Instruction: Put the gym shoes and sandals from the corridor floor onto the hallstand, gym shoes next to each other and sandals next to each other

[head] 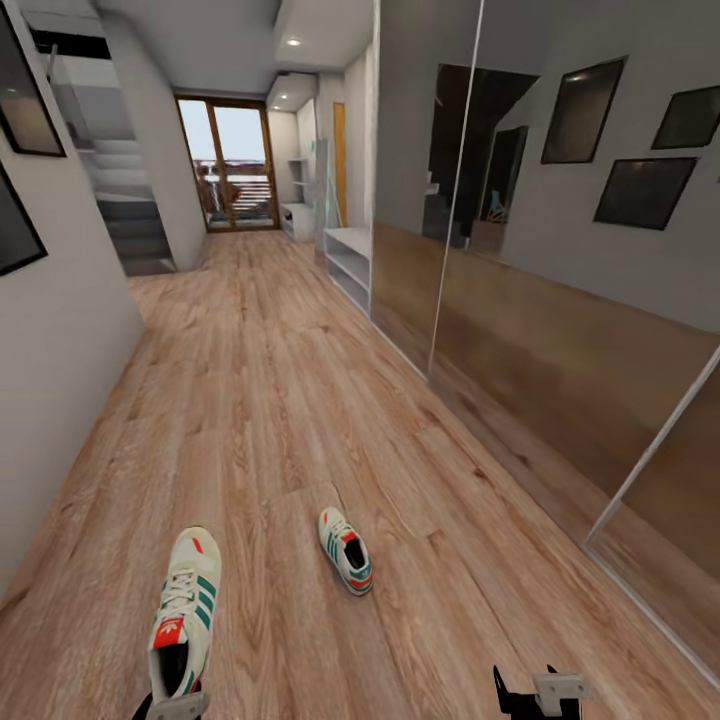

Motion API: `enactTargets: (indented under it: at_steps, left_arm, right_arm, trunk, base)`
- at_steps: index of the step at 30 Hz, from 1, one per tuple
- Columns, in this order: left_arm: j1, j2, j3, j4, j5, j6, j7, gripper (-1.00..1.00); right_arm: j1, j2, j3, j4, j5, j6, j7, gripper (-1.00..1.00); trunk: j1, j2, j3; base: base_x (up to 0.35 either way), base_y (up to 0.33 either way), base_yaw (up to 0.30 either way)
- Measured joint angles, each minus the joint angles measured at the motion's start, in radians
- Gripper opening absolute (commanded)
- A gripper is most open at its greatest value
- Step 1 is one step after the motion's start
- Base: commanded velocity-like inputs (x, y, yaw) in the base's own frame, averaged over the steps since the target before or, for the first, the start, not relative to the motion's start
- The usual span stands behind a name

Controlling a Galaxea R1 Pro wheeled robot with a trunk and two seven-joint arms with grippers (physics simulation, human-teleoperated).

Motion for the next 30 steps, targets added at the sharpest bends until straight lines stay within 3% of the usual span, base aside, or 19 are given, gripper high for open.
enactTargets:
  at_steps: [6, 16, 30]
  left_arm:
    - [0.0, -0.002, 0.0, -0.006, -0.002, 0.0, 0.001, -1.0]
    - [0.0, 0.0, 0.002, -0.002, 0.001, 0.0, 0.001, -1.0]
    - [0.0, 0.002, 0.003, 0.001, 0.002, 0.0, 0.002, -1.0]
  right_arm:
    - [0.0, 0.0, 0.0, 0.0, 0.0, 0.0, 0.0, 1.0]
    - [0.0, 0.0, 0.0, 0.0, 0.0, 0.0, 0.0, 1.0]
    - [0.0, -0.005, 0.0, 0.0, 0.002, -0.002, 0.002, 1.0]
  trunk:
    - [0.0, 0.0, 0.0]
    - [0.0, 0.0, 0.0]
    - [0.0, 0.0, 0.0]
  base:
    - [0.0, -0.059, 0.279]
    - [0.0, -0.234, 0.267]
    - [0.0, -0.039, 0.031]
